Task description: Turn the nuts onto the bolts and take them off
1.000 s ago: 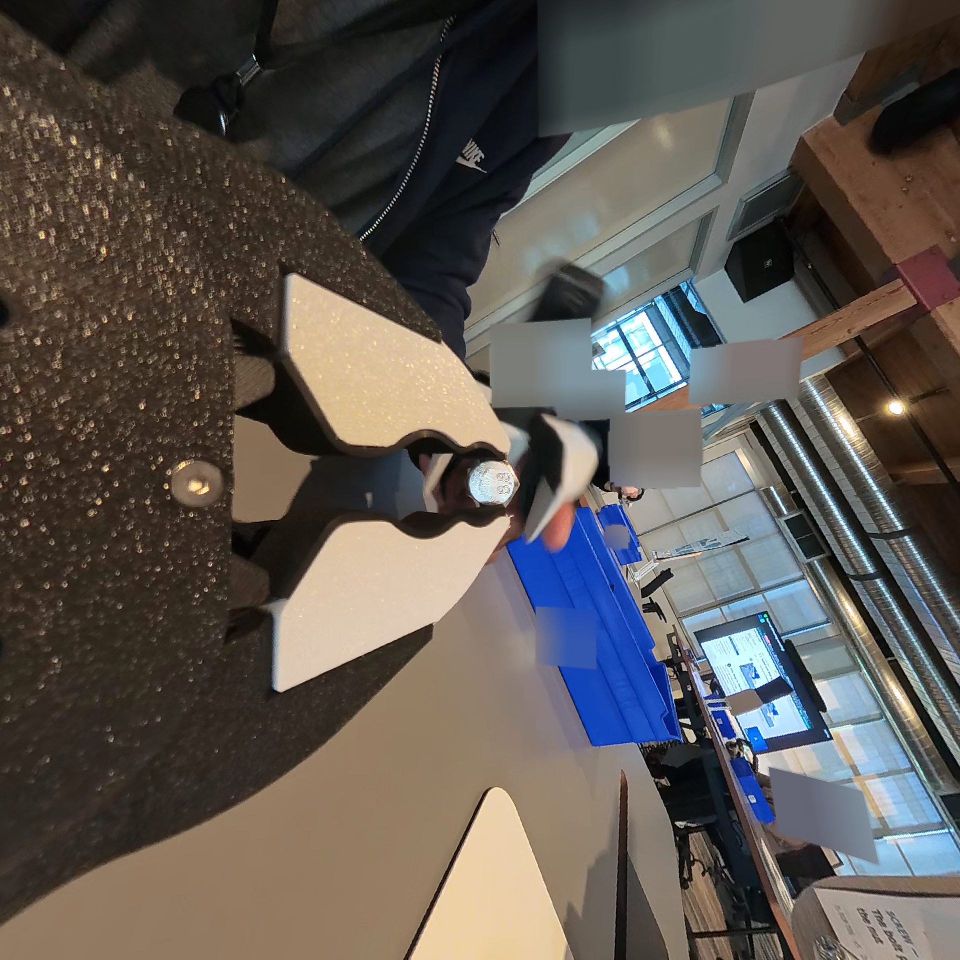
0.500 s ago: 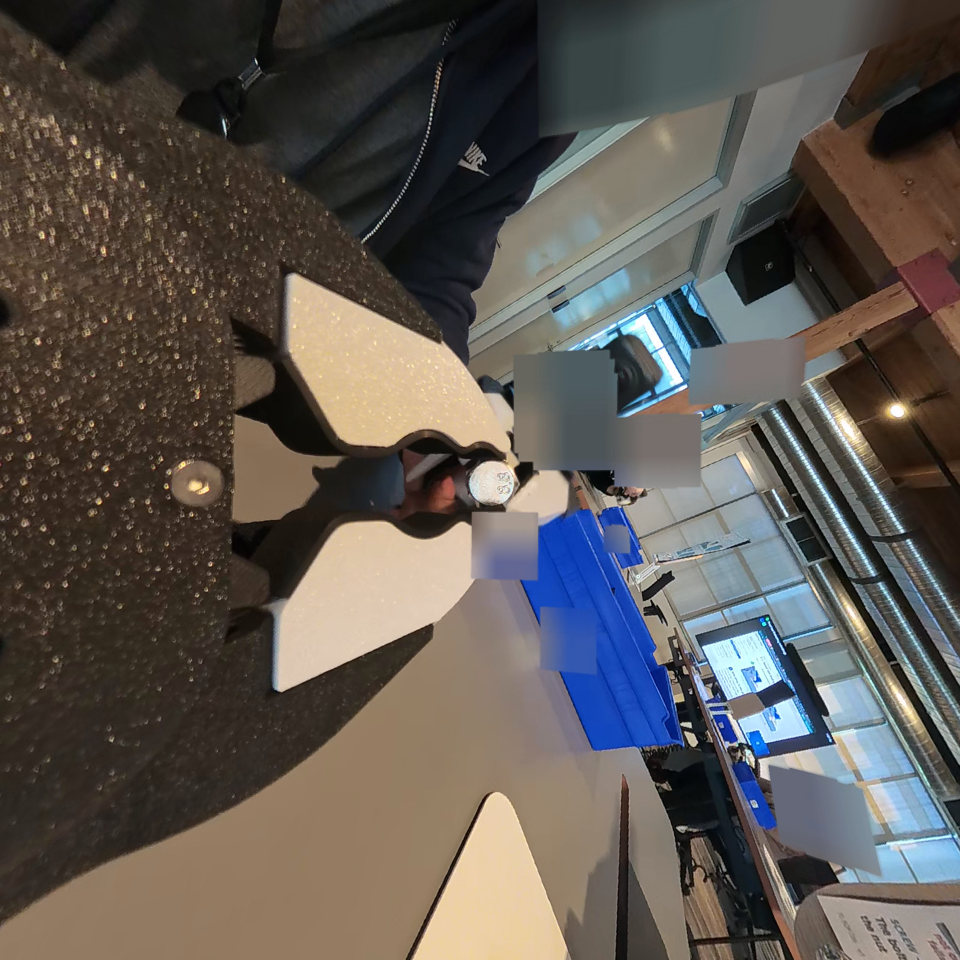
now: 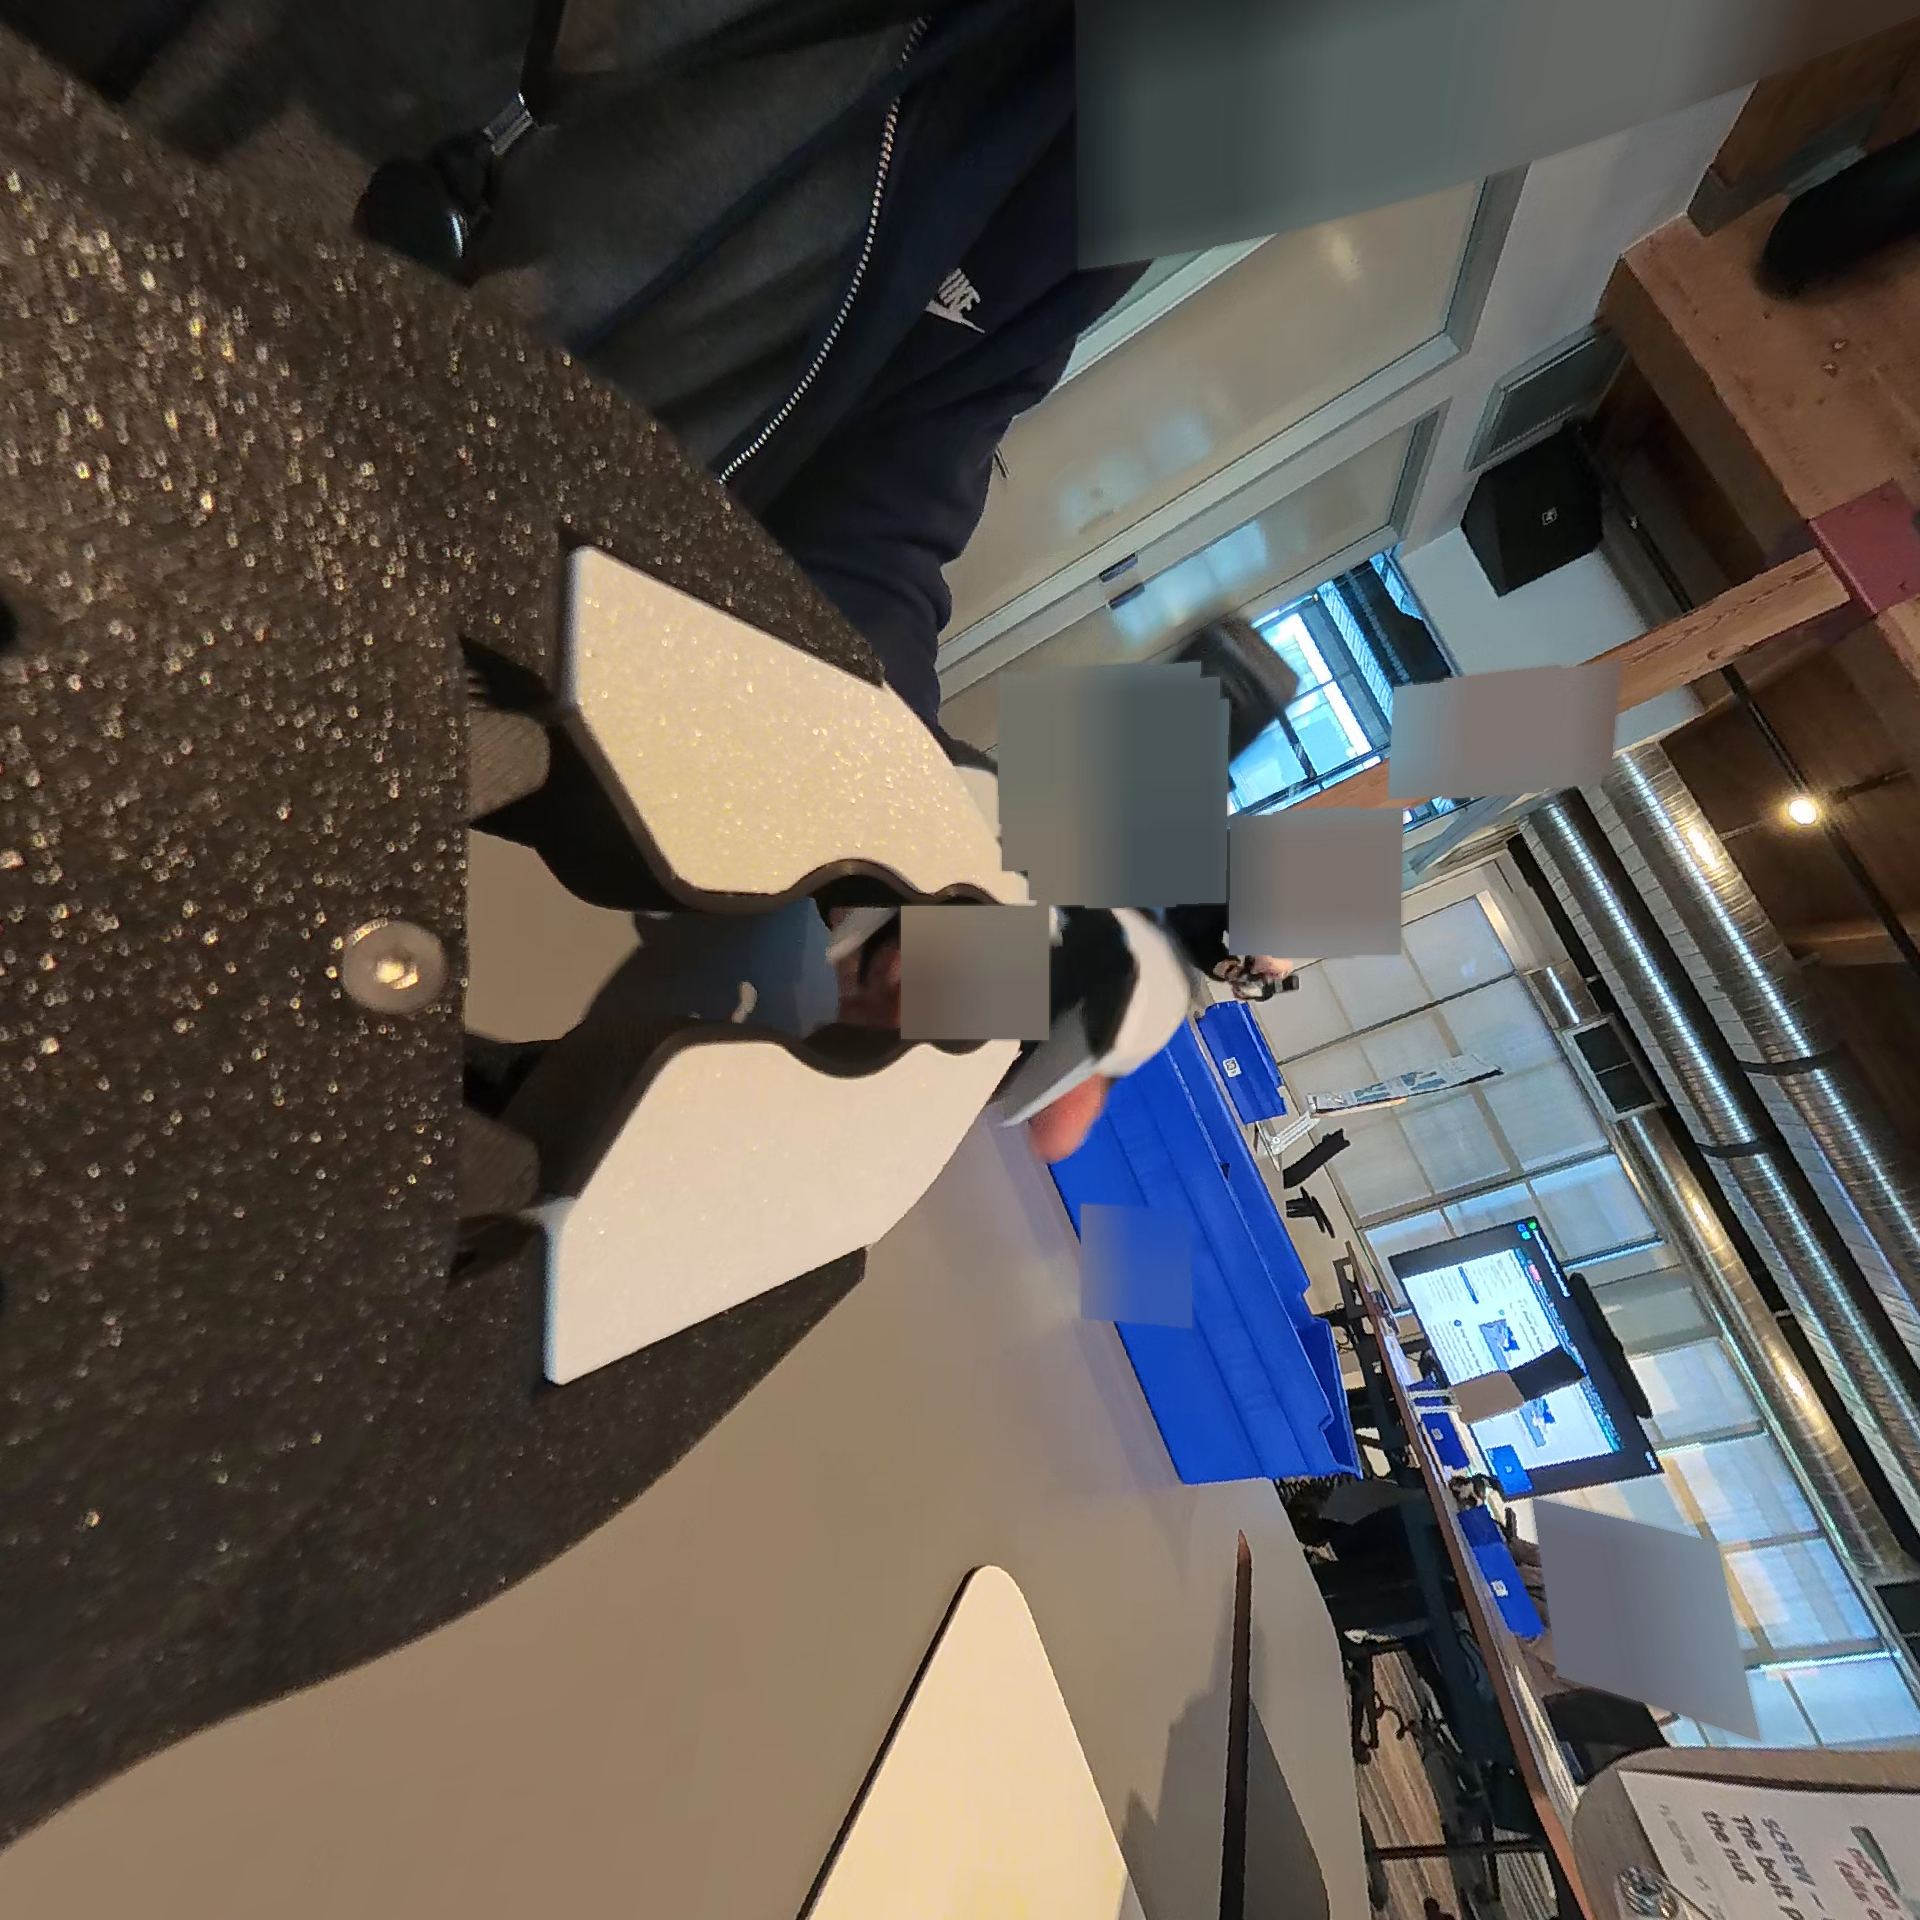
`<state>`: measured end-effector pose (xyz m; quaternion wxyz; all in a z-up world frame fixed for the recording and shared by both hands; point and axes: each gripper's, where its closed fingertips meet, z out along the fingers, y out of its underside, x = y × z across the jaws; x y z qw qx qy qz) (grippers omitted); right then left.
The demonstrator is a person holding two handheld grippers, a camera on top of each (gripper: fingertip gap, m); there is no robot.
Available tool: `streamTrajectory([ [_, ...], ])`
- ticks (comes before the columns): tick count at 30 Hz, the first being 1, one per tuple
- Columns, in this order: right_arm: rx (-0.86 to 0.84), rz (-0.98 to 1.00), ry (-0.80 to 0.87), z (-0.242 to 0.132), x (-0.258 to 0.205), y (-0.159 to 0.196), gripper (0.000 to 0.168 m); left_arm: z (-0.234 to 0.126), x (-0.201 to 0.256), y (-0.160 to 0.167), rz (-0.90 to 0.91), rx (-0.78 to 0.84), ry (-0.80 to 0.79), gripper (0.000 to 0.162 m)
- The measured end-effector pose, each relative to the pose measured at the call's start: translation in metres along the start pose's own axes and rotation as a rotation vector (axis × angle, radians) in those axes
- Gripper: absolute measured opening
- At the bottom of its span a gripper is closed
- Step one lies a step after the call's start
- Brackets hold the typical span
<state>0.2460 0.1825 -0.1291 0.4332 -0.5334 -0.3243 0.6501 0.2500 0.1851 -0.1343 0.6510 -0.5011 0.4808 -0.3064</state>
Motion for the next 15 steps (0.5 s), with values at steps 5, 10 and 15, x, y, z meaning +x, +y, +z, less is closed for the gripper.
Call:
streamTrajectory([
  [5, 0.003, 0.002, 0.000, -0.0003, 0.0000, -0.0004, 0.016, 0.0019, 0.0041, 0.0039, -0.308, 0.015, 0.118, 0.039],
  [10, 0.000, 0.003, 0.000, -0.0001, 0.0004, 0.0002, 0.017, 0.0028, 0.0087, 0.0021, -0.372, 0.033, 0.158, 0.023],
  [15, -0.004, 0.002, 0.003, 0.0005, 0.0006, 0.0011, 0.016, 0.0025, 0.0071, 0.0036, -0.100, -0.010, 0.061, 0.017],
])
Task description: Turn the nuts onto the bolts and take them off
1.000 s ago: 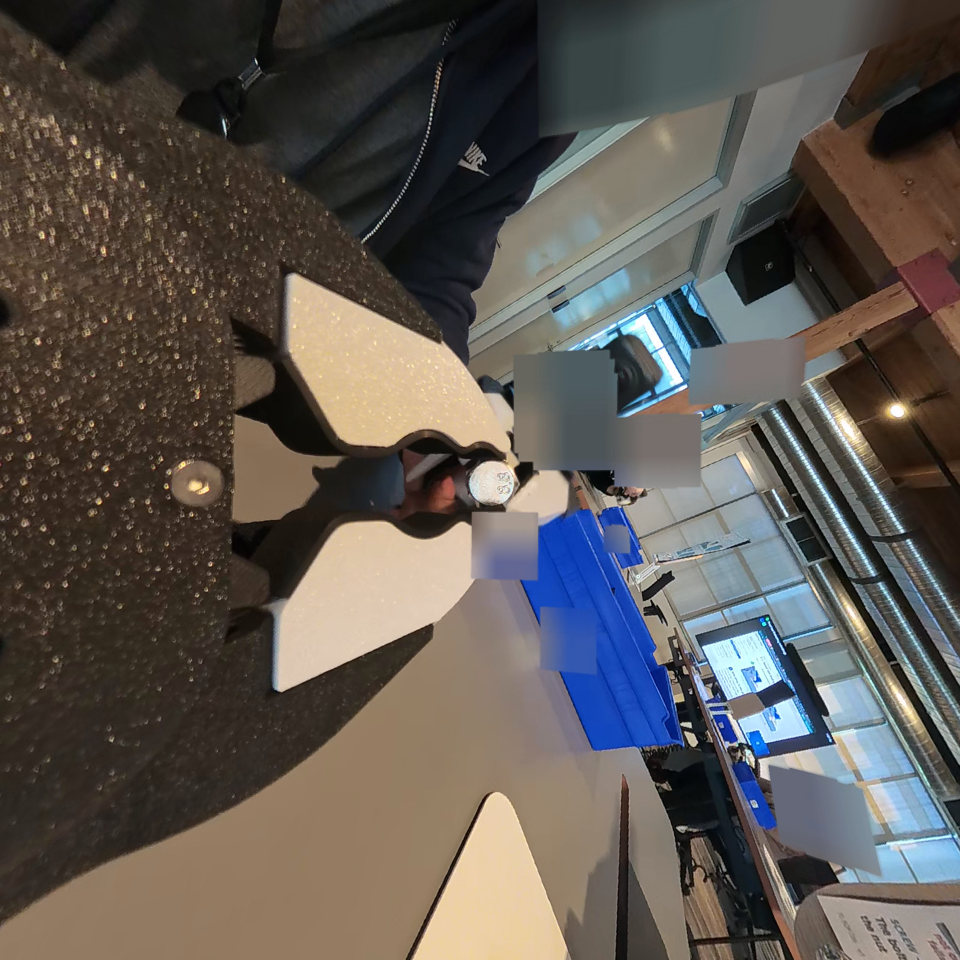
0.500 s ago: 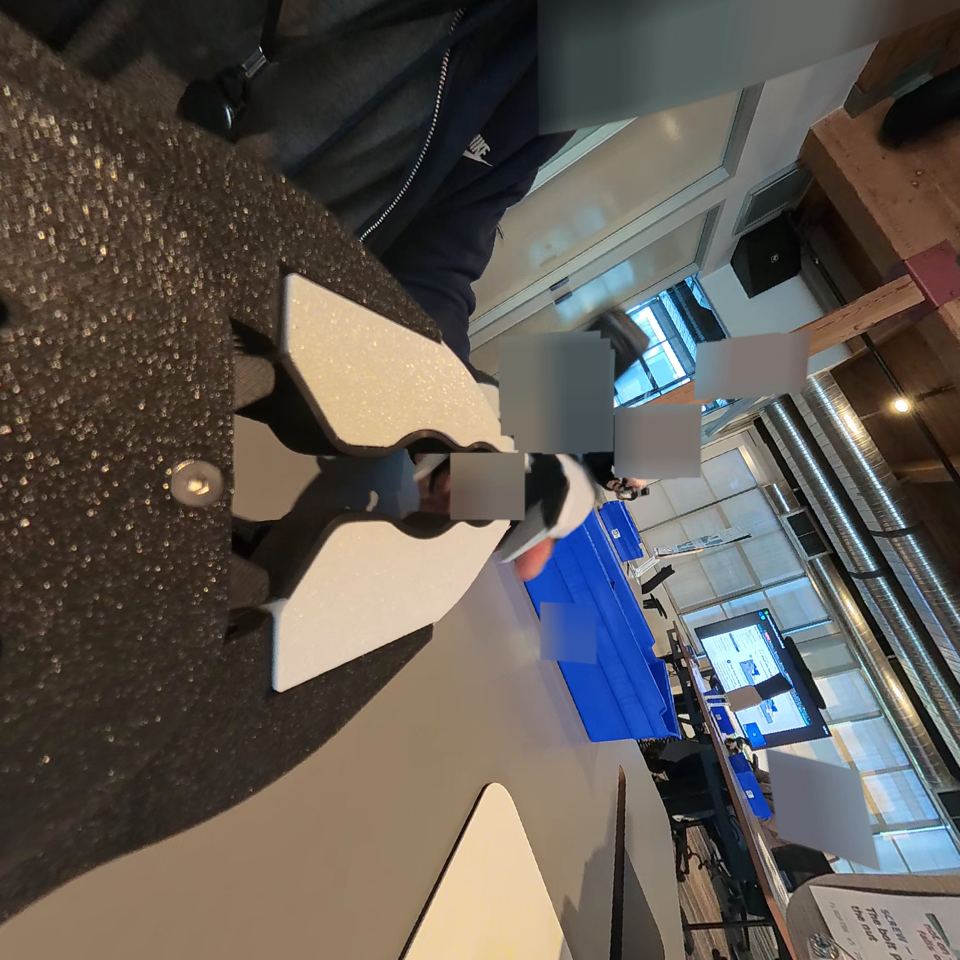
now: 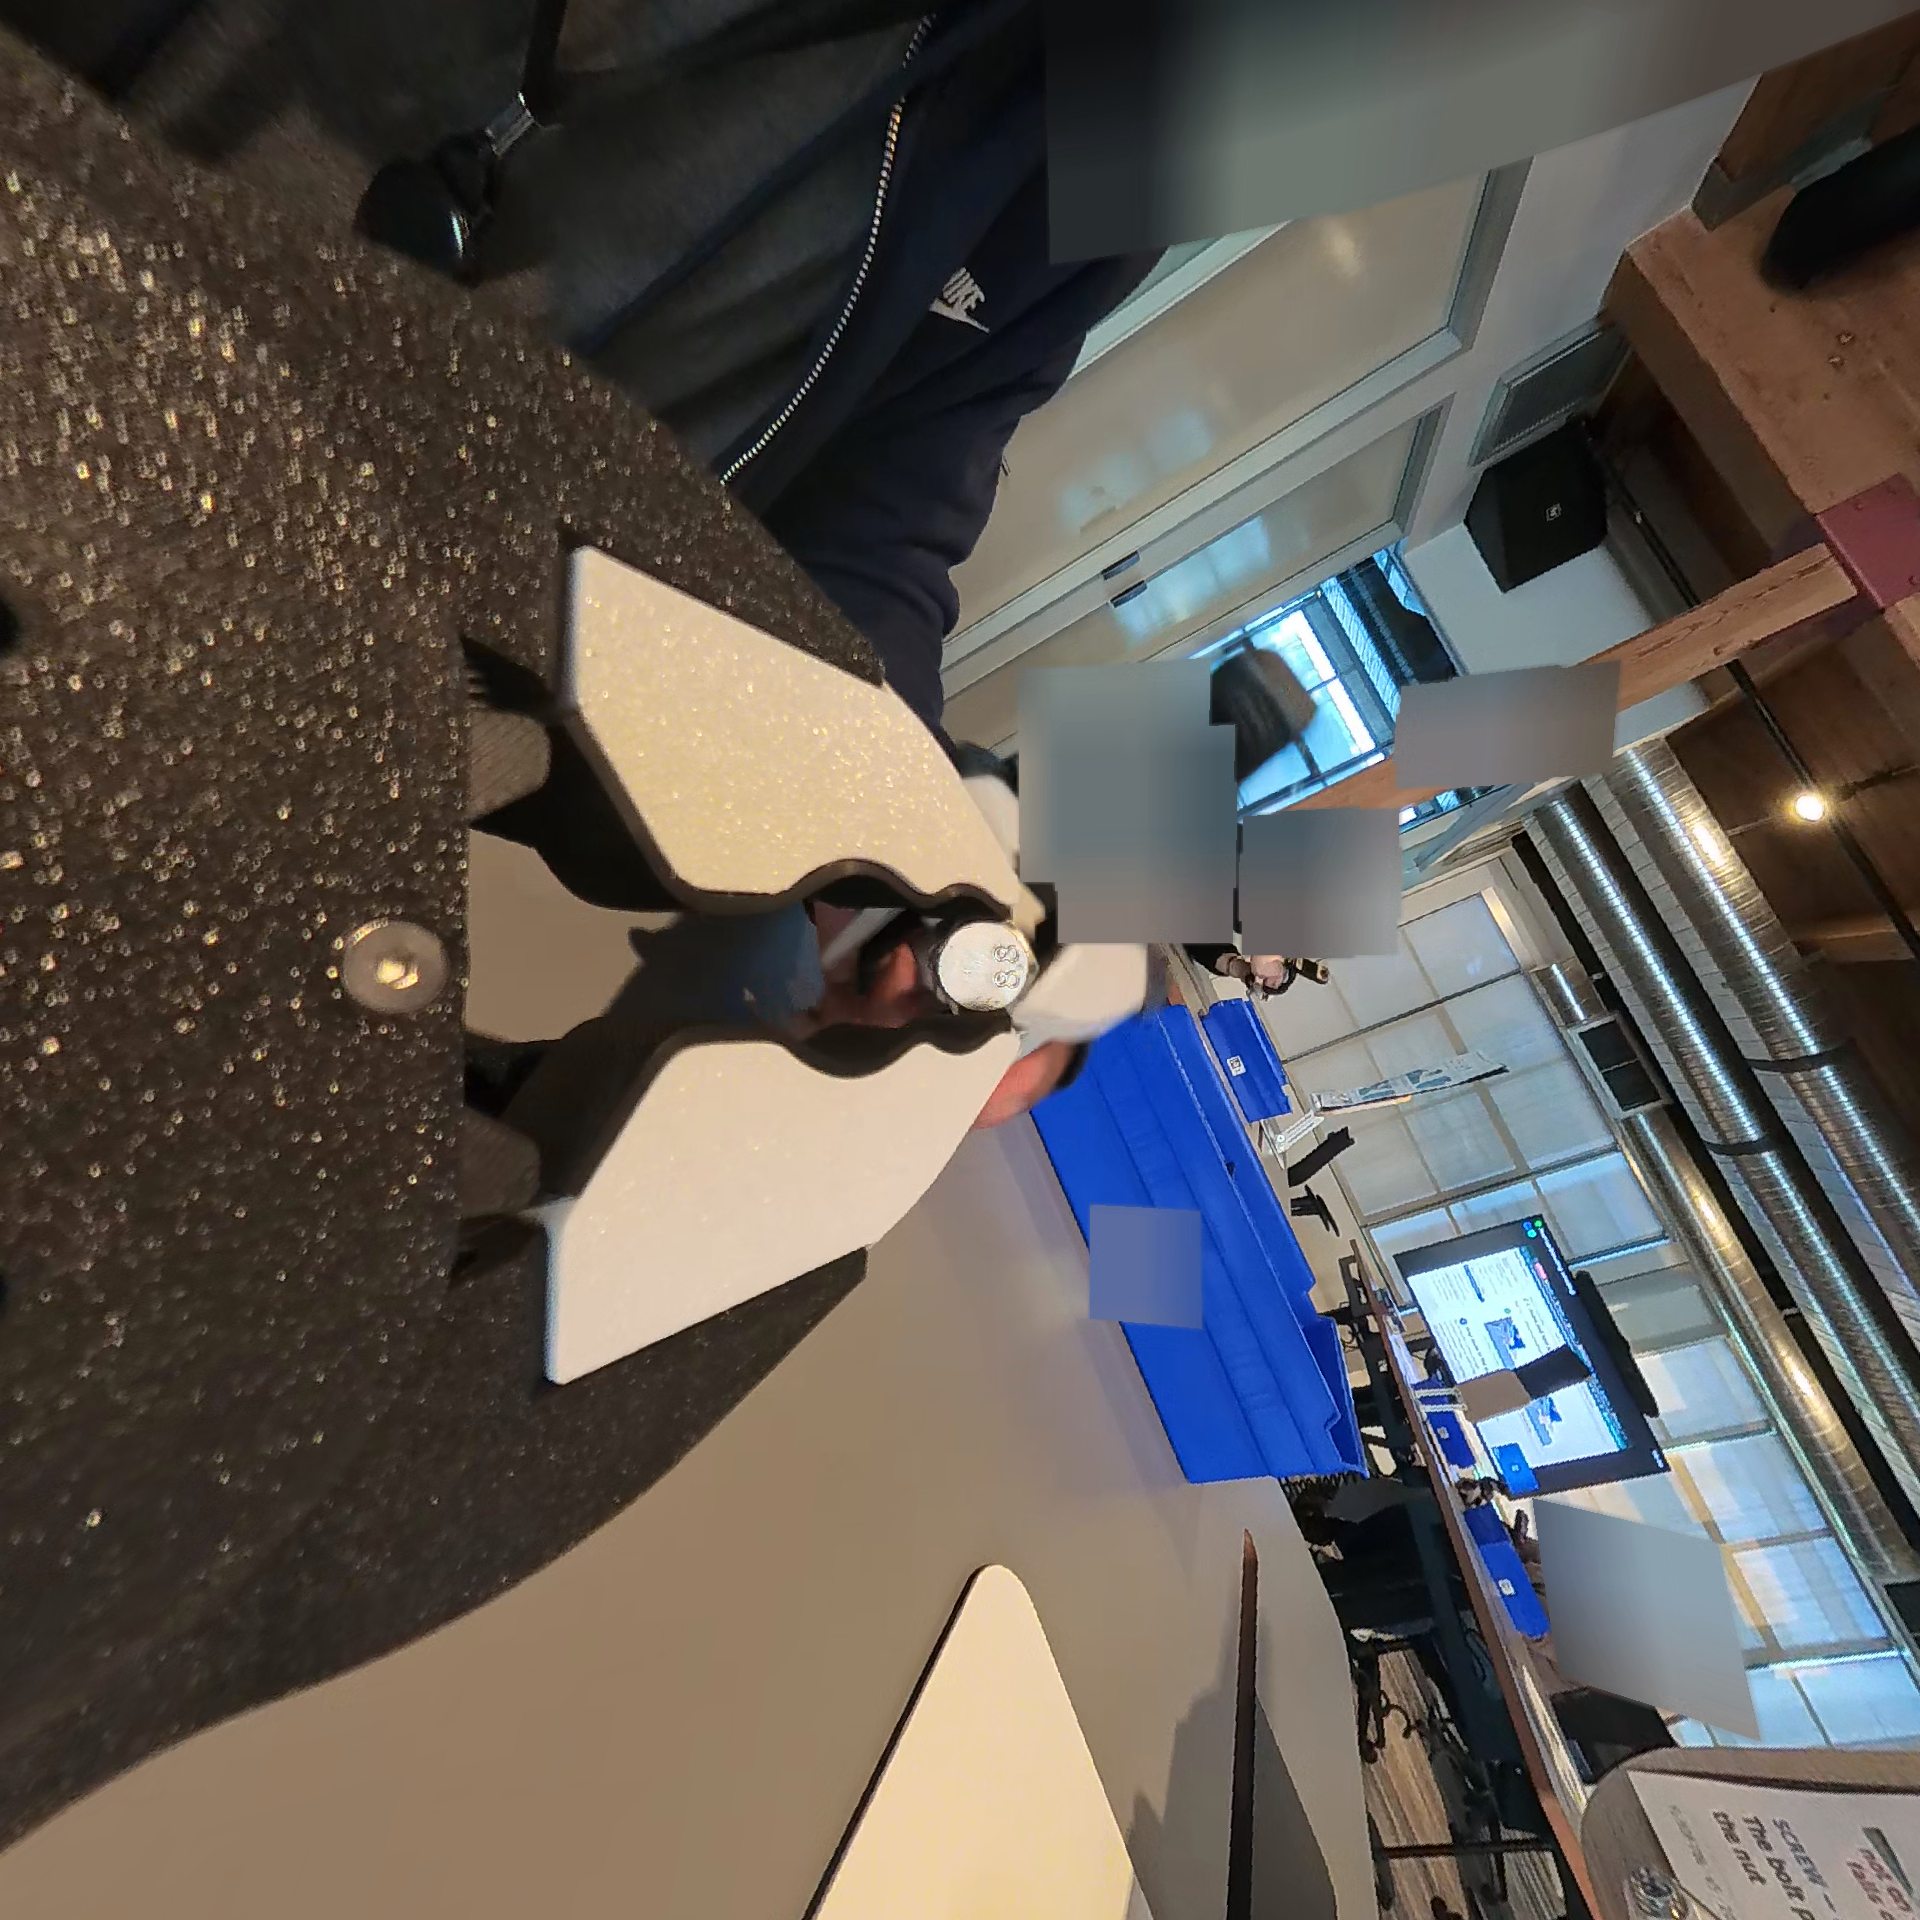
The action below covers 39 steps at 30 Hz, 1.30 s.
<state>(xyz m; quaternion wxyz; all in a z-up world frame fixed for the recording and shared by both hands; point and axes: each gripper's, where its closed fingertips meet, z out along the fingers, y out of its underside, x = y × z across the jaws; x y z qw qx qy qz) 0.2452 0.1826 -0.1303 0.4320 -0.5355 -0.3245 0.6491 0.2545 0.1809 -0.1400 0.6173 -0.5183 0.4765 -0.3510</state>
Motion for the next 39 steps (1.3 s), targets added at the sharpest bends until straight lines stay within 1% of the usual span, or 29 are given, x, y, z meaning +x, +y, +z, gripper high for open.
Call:
streamTrajectory([
  [4, -0.003, -0.001, 0.003, 0.000, 0.000, 0.001, 0.016, -0.001, -0.003, 0.001, 0.523, -0.101, -0.172, 0.017],
  [5, -0.002, 0.000, 0.003, 0.000, 0.000, 0.001, 0.016, -0.001, -0.003, 0.001, 0.601, -0.113, -0.199, 0.017],
  [6, 0.000, 0.001, 0.000, 0.000, 0.000, 0.000, 0.017, -0.001, -0.003, 0.001, 0.630, -0.114, -0.213, 0.017],
  [8, 0.007, 0.004, 0.000, 0.000, 0.000, -0.001, 0.016, 0.000, 0.000, -0.001, 0.565, -0.075, -0.185, 0.021],
  [10, 0.010, 0.006, -0.001, -0.001, 0.000, -0.001, 0.016, -0.001, 0.002, -0.006, 0.418, -0.014, -0.134, 0.030],
  [12, 0.013, 0.006, -0.001, -0.001, 0.000, -0.002, 0.016, -0.003, 0.001, -0.009, 0.278, 0.019, -0.093, 0.035],
  [16, 0.015, 0.008, -0.003, -0.002, 0.000, -0.002, 0.017, -0.005, -0.005, -0.010, 0.083, 0.050, -0.055, 0.035],
  [21, 0.012, 0.009, -0.005, -0.001, 0.000, -0.002, 0.017, 0.003, 0.003, 0.003, -0.065, -0.007, 0.027, 0.033],
  [22, 0.010, 0.007, -0.007, -0.001, -0.001, -0.001, 0.016, 0.004, 0.006, 0.005, -0.080, -0.014, 0.046, 0.027],
  [24, 0.006, 0.004, -0.011, 0.000, -0.002, -0.001, 0.017, 0.004, 0.003, 0.004, -0.112, 0.000, 0.028, 0.017],
  [25, 0.004, 0.001, -0.011, 0.000, -0.002, 0.000, 0.017, 0.003, 0.003, 0.004, -0.120, 0.002, 0.035, 0.017],
  [27, 0.002, 0.003, -0.013, 0.001, -0.002, 0.000, 0.016, 0.002, 0.002, 0.004, -0.054, -0.001, 0.014, 0.017],
  [28, 0.000, 0.005, -0.010, 0.001, -0.002, 0.001, 0.017, 0.002, 0.001, 0.005, 0.035, -0.020, -0.020, 0.017],
  [30, -0.007, 0.007, -0.003, 0.001, 0.000, 0.002, 0.017, 0.002, -0.002, 0.007, 0.293, -0.085, -0.114, 0.017],
  [32, -0.012, 0.003, 0.005, 0.001, 0.000, 0.002, 0.017, 0.000, -0.006, 0.007, 0.590, -0.149, -0.215, 0.018],
  [33, -0.014, 0.000, 0.008, 0.002, 0.000, 0.003, 0.017, 0.000, -0.007, 0.007, 0.718, -0.174, -0.259, 0.018],
  [34, -0.014, -0.001, 0.011, 0.001, 0.001, 0.002, 0.017, 0.000, -0.008, 0.007, 0.810, -0.192, -0.292, 0.017],
  [35, -0.014, 0.000, 0.012, 0.001, 0.001, 0.003, 0.017, 0.000, -0.008, 0.007, 0.851, -0.198, -0.306, 0.018],
  [36, -0.015, 0.001, 0.012, 0.001, 0.001, 0.003, 0.017, 0.001, -0.008, 0.006, 0.842, -0.188, -0.306, 0.022],
  [37, -0.013, -0.001, 0.013, 0.001, 0.001, 0.002, 0.017, 0.001, -0.007, 0.002, 0.796, -0.159, -0.303, 0.029],
  [39, -0.004, -0.006, 0.012, 0.000, 0.001, 0.001, 0.017, 0.000, -0.006, -0.002, 0.611, -0.096, -0.247, 0.035],
])
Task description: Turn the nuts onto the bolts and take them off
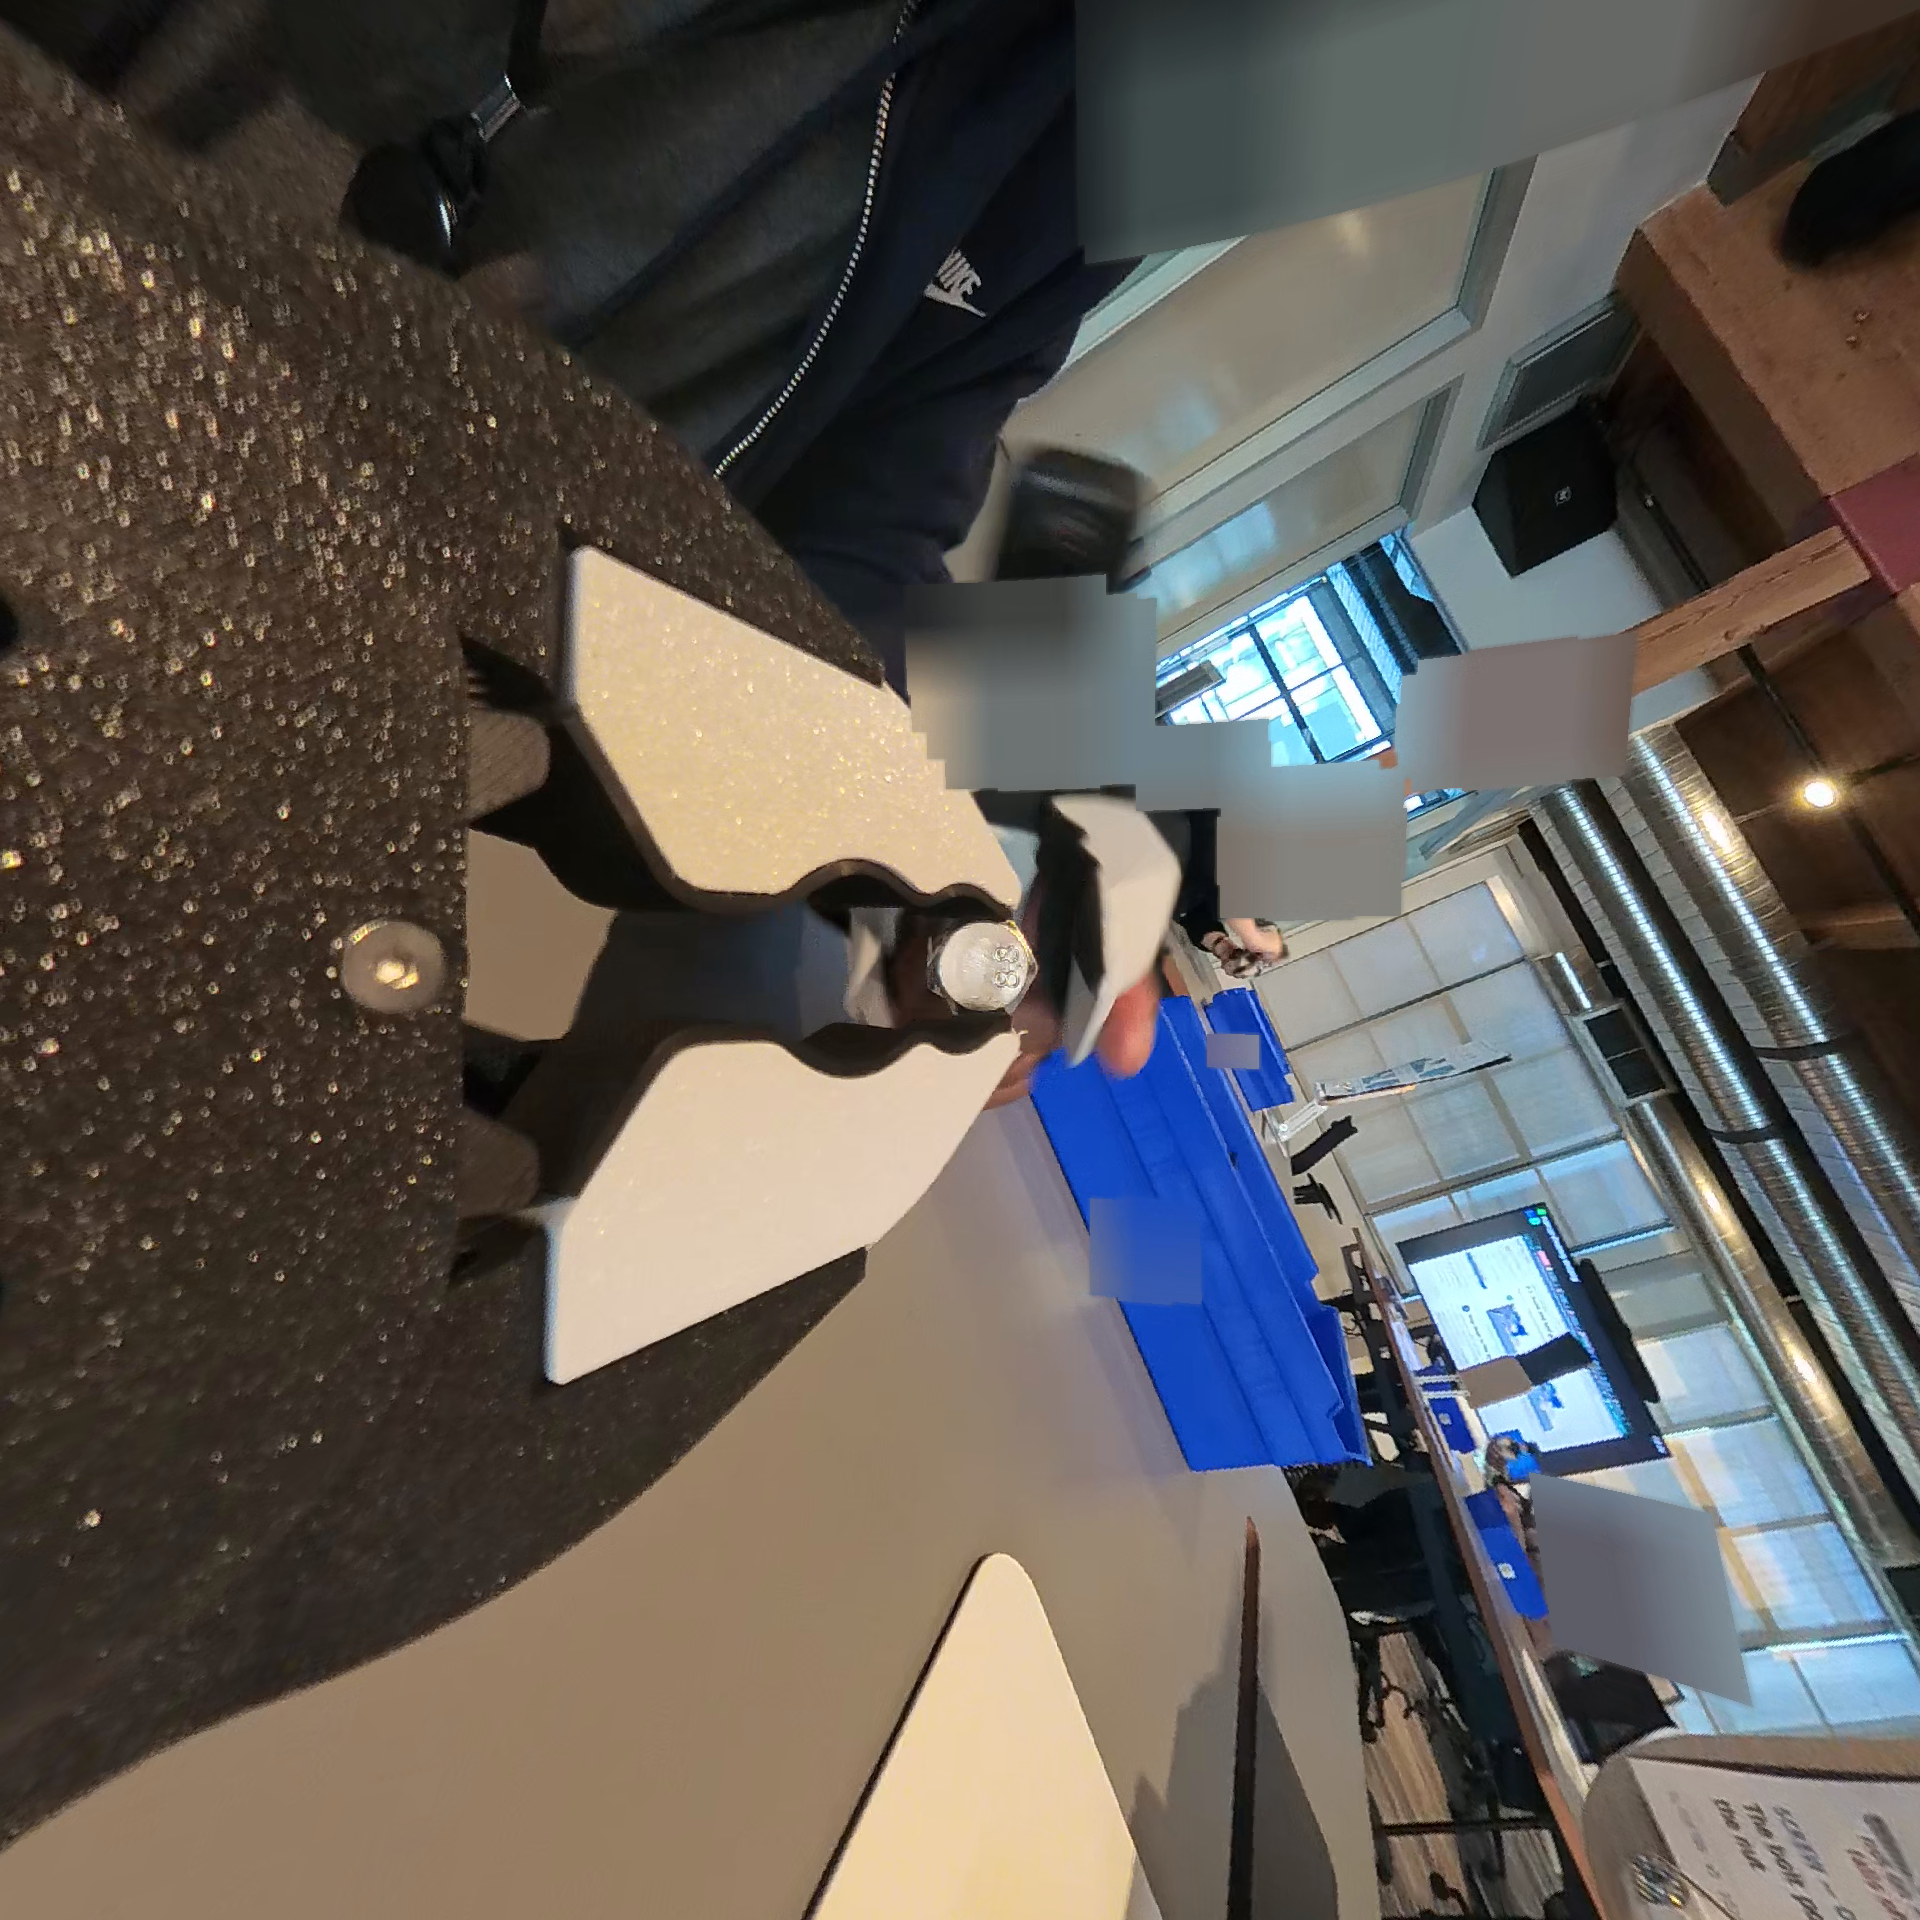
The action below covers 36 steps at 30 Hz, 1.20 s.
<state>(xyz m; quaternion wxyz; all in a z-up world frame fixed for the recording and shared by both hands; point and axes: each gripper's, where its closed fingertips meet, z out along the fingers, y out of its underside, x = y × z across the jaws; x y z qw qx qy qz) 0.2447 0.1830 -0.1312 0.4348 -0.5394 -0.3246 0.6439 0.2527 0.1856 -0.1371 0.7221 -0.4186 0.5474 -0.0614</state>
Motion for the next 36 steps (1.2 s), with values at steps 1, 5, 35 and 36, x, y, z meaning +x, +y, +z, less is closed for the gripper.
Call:
streamTrajectory([
  [1, 0.005, -0.001, 0.002, -0.001, 0.000, -0.001, 0.016, 0.000, 0.001, -0.001, -0.118, 0.020, 0.042, 0.038],
  [5, 0.020, 0.006, 0.006, -0.003, 0.002, -0.003, 0.016, 0.000, 0.004, -0.003, -0.578, 0.083, 0.214, 0.040],
  [35, 0.030, 0.020, 0.002, -0.003, 0.002, -0.004, 0.017, 0.002, 0.001, 0.001, -0.640, 0.086, 0.181, 0.024],
  [36, 0.030, 0.021, 0.005, -0.003, 0.002, -0.003, 0.016, 0.003, 0.003, 0.000, -0.641, 0.084, 0.194, 0.019],
])
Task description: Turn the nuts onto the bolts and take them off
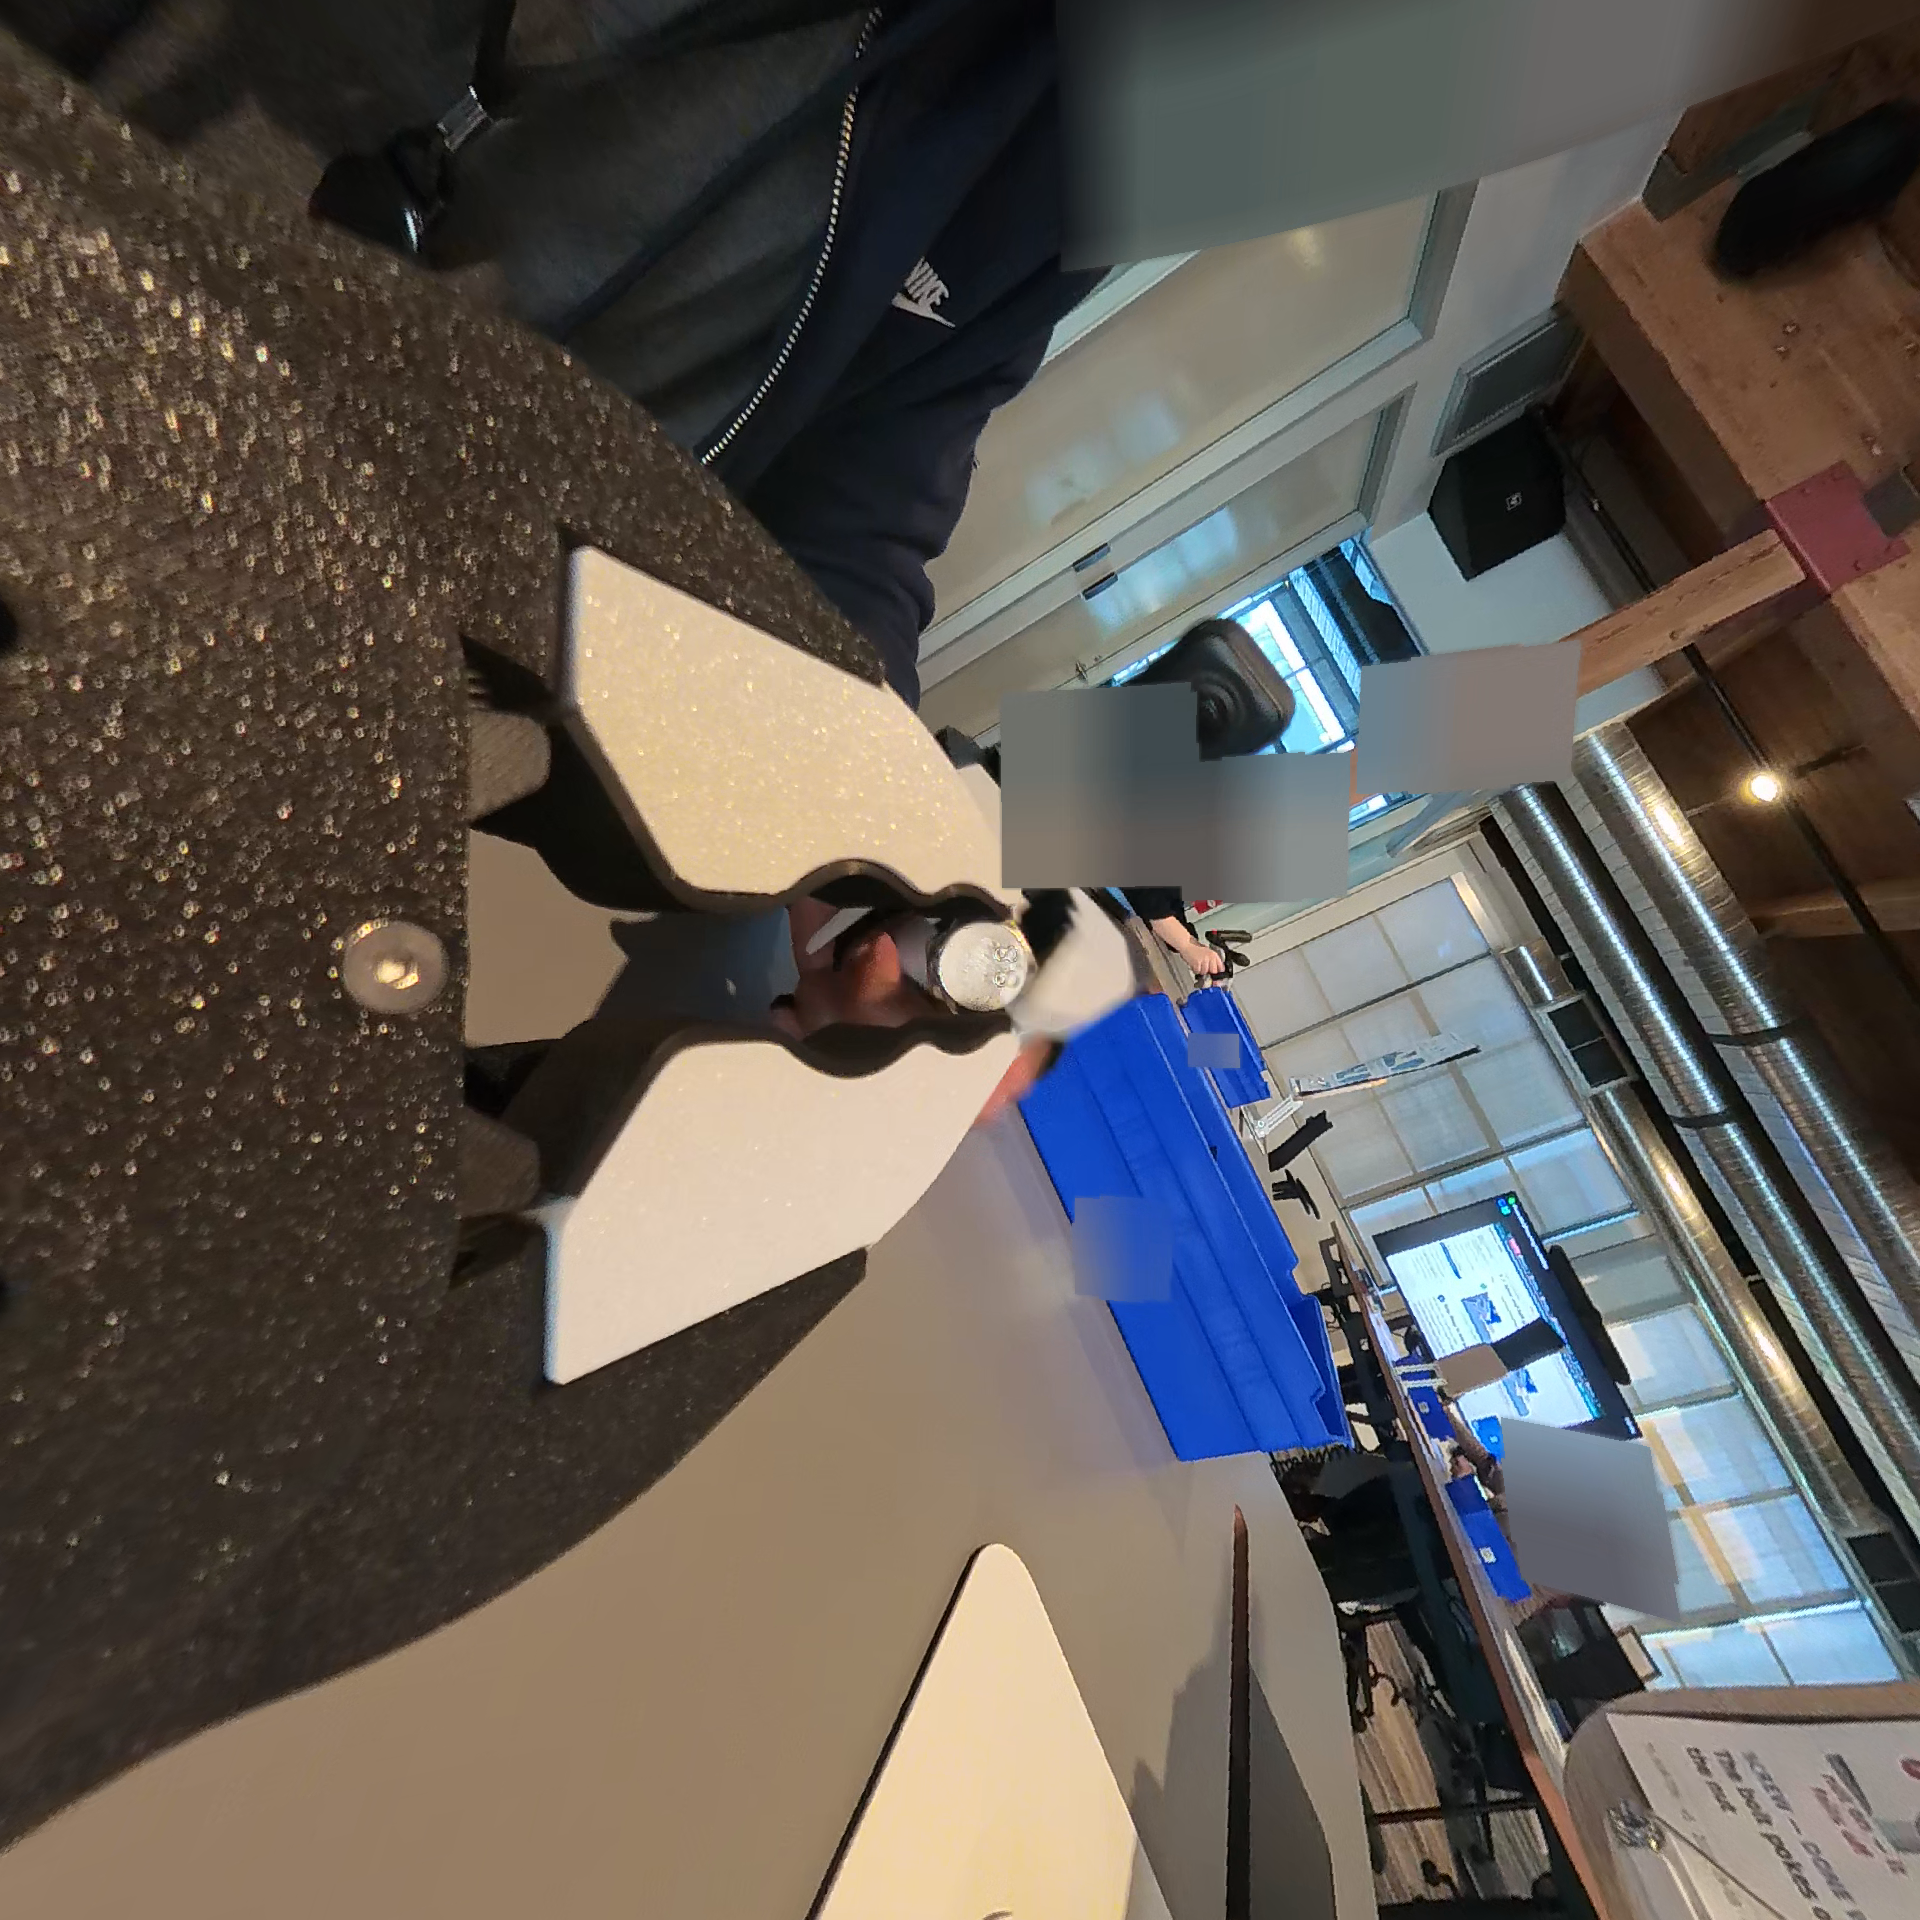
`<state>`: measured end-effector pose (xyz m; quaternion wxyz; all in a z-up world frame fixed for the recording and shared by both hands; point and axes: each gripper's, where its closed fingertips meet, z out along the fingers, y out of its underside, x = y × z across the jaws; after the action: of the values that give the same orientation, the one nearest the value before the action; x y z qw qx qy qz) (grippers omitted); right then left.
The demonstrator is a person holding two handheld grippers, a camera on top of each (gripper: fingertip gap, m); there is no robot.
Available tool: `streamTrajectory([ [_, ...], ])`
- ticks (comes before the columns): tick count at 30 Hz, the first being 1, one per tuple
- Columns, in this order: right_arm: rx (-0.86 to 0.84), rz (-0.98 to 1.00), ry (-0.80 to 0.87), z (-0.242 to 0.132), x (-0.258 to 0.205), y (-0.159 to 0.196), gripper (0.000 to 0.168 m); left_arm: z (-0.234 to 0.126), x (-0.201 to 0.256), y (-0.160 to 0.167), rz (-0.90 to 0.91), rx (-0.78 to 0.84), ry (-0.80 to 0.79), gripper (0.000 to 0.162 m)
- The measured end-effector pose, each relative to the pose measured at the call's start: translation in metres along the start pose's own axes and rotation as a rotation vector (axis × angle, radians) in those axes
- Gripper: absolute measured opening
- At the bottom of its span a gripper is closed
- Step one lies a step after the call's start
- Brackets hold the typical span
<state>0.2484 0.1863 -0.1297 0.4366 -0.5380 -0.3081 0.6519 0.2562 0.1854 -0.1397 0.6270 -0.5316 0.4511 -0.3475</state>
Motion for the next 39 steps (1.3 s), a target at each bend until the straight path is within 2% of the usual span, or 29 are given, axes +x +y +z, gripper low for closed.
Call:
streamTrajectory([
  [3, 0.001, 0.003, -0.002, 0.000, 0.000, 0.000, 0.016, 0.001, 0.001, 0.001, 0.129, -0.020, -0.046, 0.017],
  [8, -0.007, -0.003, -0.003, 0.001, 0.000, 0.001, 0.017, -0.002, -0.001, 0.001, 0.760, -0.127, -0.235, 0.017],
  [10, 0.000, 0.000, -0.007, 0.000, -0.001, 0.000, 0.017, -0.002, -0.001, 0.000, 0.859, -0.137, -0.260, 0.017],
  [11, 0.004, 0.002, -0.006, 0.000, -0.001, 0.000, 0.017, -0.001, 0.001, -0.001, 0.817, -0.120, -0.241, 0.019],
  [14, 0.010, 0.007, -0.008, -0.001, 0.000, -0.001, 0.016, -0.003, 0.003, -0.008, 0.525, -0.022, -0.167, 0.033],
  [17, 0.014, 0.009, -0.010, -0.001, 0.000, -0.002, 0.016, -0.003, -0.002, -0.007, 0.309, -0.003, -0.116, 0.040],
  [20, 0.013, 0.013, -0.014, -0.001, -0.001, -0.002, 0.016, -0.001, 0.000, -0.003, 0.157, -0.001, -0.049, 0.039],
  [24, 0.002, 0.007, -0.016, 0.001, -0.002, 0.000, 0.016, 0.002, 0.003, 0.001, 0.019, -0.004, -0.001, 0.017],
  [26, 0.000, 0.006, -0.013, 0.001, -0.002, 0.001, 0.016, 0.002, 0.003, 0.001, 0.044, -0.009, -0.013, 0.017],
  [28, -0.003, 0.006, -0.013, 0.002, -0.002, 0.001, 0.016, 0.001, 0.002, 0.002, 0.188, -0.032, -0.062, 0.017],
  [32, -0.009, 0.006, -0.006, 0.002, -0.001, 0.002, 0.017, -0.001, -0.002, 0.002, 0.767, -0.134, -0.247, 0.017],
  [34, -0.008, 0.007, -0.005, 0.002, -0.001, 0.002, 0.017, 0.000, -0.002, 0.002, 0.911, -0.161, -0.278, 0.020],
  [36, -0.002, 0.008, -0.003, 0.002, 0.000, 0.001, 0.017, -0.001, -0.001, -0.002, 0.818, -0.119, -0.272, 0.032],
  [39, 0.016, 0.019, -0.003, -0.001, 0.001, -0.002, 0.016, -0.004, -0.005, -0.007, 0.541, -0.045, -0.214, 0.038],
])
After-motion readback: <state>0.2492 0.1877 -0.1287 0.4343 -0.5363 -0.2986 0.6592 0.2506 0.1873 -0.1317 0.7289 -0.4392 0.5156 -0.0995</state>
